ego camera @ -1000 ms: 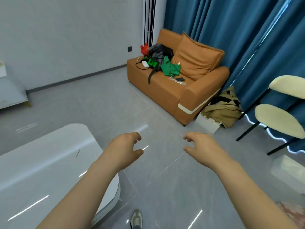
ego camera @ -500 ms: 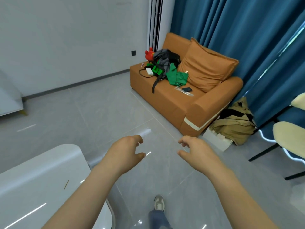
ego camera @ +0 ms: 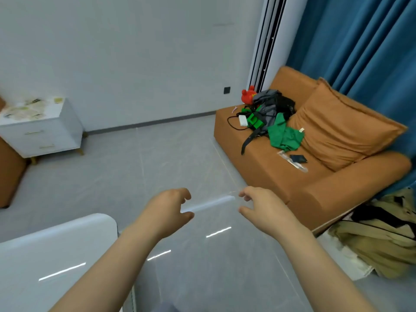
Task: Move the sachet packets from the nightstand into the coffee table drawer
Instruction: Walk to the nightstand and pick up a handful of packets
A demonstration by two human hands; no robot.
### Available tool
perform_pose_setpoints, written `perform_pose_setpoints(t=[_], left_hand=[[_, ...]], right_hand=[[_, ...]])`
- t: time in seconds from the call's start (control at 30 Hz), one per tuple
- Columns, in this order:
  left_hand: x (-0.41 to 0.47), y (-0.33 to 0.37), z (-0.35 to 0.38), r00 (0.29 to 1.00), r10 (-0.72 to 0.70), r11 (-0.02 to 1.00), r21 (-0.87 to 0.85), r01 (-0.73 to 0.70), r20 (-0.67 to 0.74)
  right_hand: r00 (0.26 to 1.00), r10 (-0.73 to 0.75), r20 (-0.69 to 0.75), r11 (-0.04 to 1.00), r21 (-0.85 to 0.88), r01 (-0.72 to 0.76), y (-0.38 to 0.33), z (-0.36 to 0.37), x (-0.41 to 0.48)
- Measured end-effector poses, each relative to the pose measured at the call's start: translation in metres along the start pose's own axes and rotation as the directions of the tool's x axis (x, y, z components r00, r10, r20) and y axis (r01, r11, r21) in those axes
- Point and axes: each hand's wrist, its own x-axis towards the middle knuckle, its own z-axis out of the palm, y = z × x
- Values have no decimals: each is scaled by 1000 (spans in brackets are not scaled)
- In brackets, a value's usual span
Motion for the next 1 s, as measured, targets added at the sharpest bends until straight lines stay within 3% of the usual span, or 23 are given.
perform_pose_setpoints(t=[0.27, 0.67, 1.0], left_hand=[[81, -30, -30, 989, -140, 989, -51, 137, -47], [222, -133, -123, 956, -264, 960, -132, 248, -128], [316, -205, -178, 892, -420, 904, -159, 396, -165]], right_hand=[[986, -157, 48, 987, -32, 159, -26, -20, 120], [953, -279, 115, 948, -127, 293, -128, -39, 327], [889, -394, 233, 897, -114, 427, -199, -32, 480]])
